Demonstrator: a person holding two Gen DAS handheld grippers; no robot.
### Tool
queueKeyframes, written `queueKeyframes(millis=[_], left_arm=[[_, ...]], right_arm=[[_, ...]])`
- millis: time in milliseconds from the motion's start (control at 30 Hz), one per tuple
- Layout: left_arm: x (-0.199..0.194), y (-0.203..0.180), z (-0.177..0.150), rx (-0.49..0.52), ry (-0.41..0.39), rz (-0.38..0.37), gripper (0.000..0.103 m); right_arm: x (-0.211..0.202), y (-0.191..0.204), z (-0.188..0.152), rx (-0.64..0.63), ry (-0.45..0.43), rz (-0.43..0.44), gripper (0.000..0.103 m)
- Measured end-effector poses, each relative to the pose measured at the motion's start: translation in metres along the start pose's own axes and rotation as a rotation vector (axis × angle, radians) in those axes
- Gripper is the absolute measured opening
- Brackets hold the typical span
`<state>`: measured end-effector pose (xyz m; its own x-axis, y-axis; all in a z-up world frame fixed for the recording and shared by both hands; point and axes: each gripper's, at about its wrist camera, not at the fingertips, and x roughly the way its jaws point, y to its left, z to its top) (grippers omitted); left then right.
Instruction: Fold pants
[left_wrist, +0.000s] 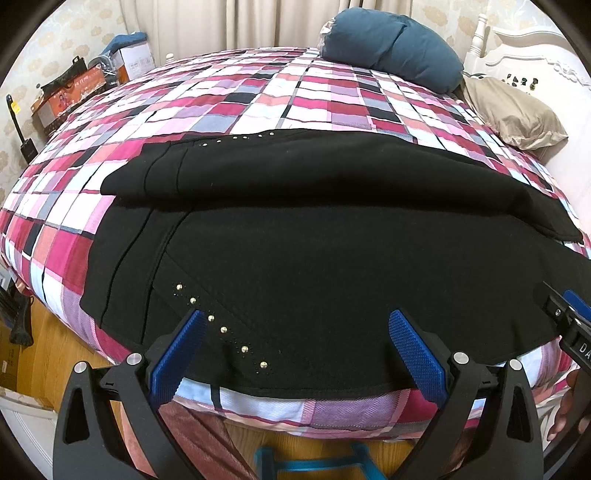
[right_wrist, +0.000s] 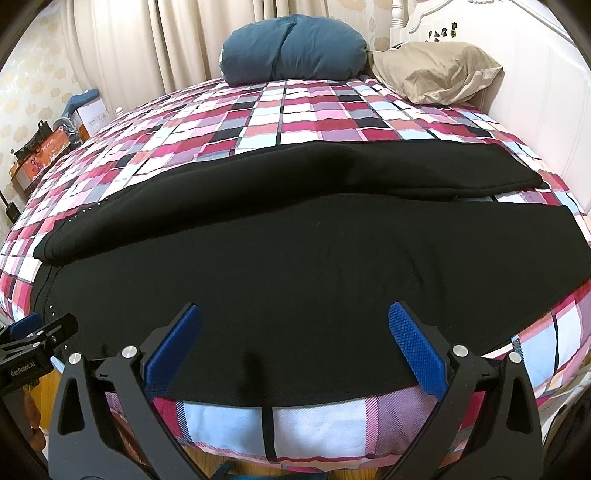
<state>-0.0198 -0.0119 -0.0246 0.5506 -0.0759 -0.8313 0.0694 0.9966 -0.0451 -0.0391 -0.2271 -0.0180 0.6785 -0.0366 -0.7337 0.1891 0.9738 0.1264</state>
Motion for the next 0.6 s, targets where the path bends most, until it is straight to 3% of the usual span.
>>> queueKeyframes(millis=[600], left_arm=[[0.0053, 0.0035, 0.0038, -0.005, 0.018, -0.004, 0.099]], right_arm=[[0.0077, 0.0081, 0.0024, -0.012, 0.025, 0.004, 0.101]])
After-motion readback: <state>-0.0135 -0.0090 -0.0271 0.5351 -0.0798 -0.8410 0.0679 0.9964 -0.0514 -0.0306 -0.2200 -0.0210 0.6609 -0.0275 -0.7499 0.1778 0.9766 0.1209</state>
